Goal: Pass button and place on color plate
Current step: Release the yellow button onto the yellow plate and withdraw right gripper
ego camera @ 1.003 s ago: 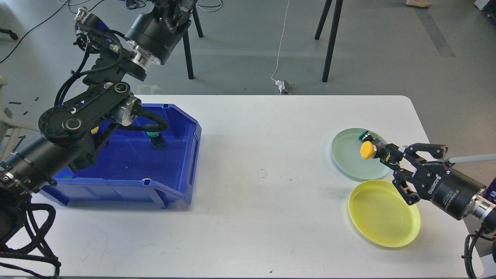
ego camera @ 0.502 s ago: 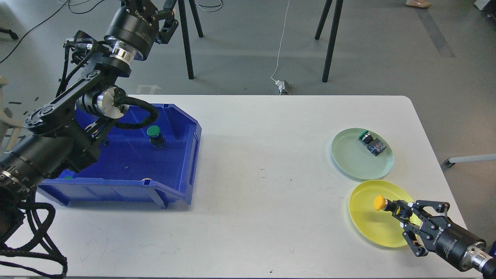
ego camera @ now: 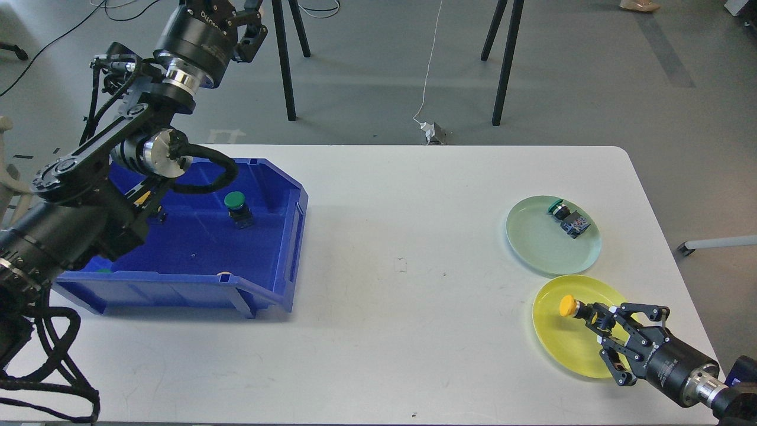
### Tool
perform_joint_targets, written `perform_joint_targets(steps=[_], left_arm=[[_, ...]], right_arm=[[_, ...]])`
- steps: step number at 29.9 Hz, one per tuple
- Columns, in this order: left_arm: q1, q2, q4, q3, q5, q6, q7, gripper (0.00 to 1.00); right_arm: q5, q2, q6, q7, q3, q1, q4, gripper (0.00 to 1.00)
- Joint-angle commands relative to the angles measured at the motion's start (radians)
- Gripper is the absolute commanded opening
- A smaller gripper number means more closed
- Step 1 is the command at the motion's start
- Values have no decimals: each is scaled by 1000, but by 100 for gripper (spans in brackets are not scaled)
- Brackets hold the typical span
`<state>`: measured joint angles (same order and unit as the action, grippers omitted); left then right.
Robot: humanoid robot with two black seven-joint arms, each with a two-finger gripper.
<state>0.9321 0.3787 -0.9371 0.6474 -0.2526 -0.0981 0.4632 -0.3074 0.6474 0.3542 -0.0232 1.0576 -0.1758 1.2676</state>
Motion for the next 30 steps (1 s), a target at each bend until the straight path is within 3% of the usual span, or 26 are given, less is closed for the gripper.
perform_joint_targets(steps=[1, 3, 6, 16, 22, 30], left_arm=[[1, 0, 0, -2, -1, 1, 0, 100], [1, 0, -2, -2, -1, 1, 0, 100], [1, -1, 0, -2, -1, 1, 0, 100], [5, 0, 0, -2, -1, 1, -1, 100], [5, 2, 0, -3, -1, 5, -1, 100], [1, 0, 11, 1, 4, -5, -1, 100]], right_arm=[[-1, 0, -3, 0, -4, 1, -1, 35], [1, -2, -3, -1, -4, 1, -1, 39], [1, -3, -1, -4, -5, -11, 1, 56], [5, 11, 9, -15, 28, -28, 18, 71], [5, 6, 12, -18, 214, -22, 18, 96], [5, 5, 86, -23, 334, 139, 27, 99]])
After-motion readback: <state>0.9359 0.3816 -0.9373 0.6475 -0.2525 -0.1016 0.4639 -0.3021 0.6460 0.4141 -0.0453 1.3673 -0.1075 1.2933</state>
